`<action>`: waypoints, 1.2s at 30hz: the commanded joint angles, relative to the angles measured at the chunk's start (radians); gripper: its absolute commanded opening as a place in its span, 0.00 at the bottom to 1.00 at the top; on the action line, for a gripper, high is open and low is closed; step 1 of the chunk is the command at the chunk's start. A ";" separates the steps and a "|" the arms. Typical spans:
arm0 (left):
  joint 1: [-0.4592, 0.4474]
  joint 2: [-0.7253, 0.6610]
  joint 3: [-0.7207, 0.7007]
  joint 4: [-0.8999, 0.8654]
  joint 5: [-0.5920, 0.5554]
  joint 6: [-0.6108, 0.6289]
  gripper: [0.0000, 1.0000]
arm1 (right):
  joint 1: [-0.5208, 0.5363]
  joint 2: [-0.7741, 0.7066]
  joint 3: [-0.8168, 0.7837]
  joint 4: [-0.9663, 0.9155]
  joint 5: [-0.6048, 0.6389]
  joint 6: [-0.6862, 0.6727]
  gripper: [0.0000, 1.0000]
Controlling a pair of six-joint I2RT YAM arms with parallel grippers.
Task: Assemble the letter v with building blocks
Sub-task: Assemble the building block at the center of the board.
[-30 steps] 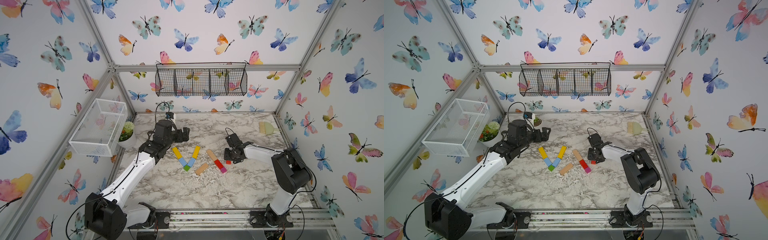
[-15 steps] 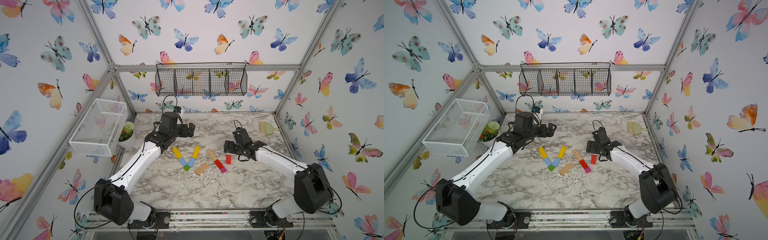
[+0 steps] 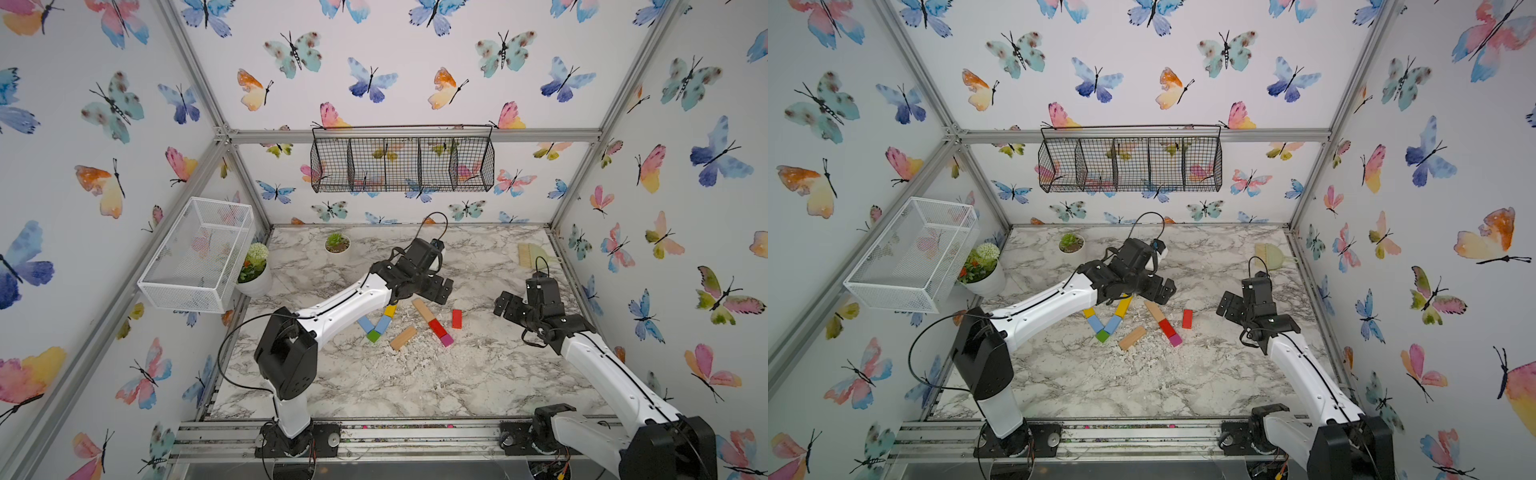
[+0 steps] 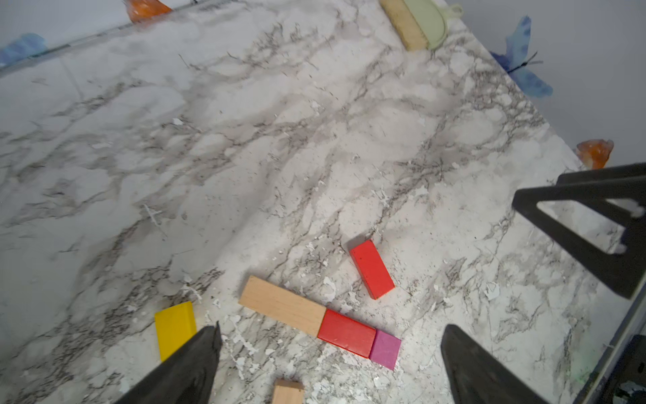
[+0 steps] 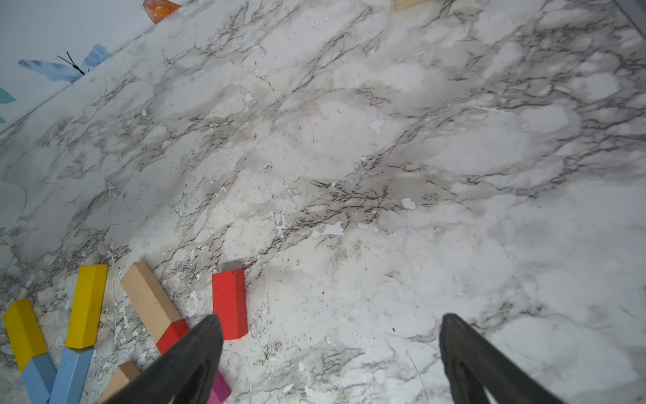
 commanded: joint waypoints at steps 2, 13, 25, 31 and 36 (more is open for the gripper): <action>-0.052 0.115 0.111 -0.116 -0.011 -0.029 0.97 | -0.049 -0.034 -0.047 -0.016 -0.053 -0.005 0.99; -0.140 0.380 0.361 -0.229 -0.060 -0.076 0.94 | -0.076 -0.066 -0.086 0.000 -0.081 -0.022 0.99; -0.140 0.472 0.373 -0.236 -0.101 -0.140 0.86 | -0.079 -0.132 -0.100 -0.009 -0.079 -0.009 0.99; -0.138 0.524 0.411 -0.239 -0.111 -0.148 0.84 | -0.078 -0.183 -0.107 -0.005 -0.076 0.008 0.99; -0.137 0.554 0.430 -0.241 -0.115 -0.148 0.77 | -0.078 -0.181 -0.103 -0.002 -0.090 0.008 0.99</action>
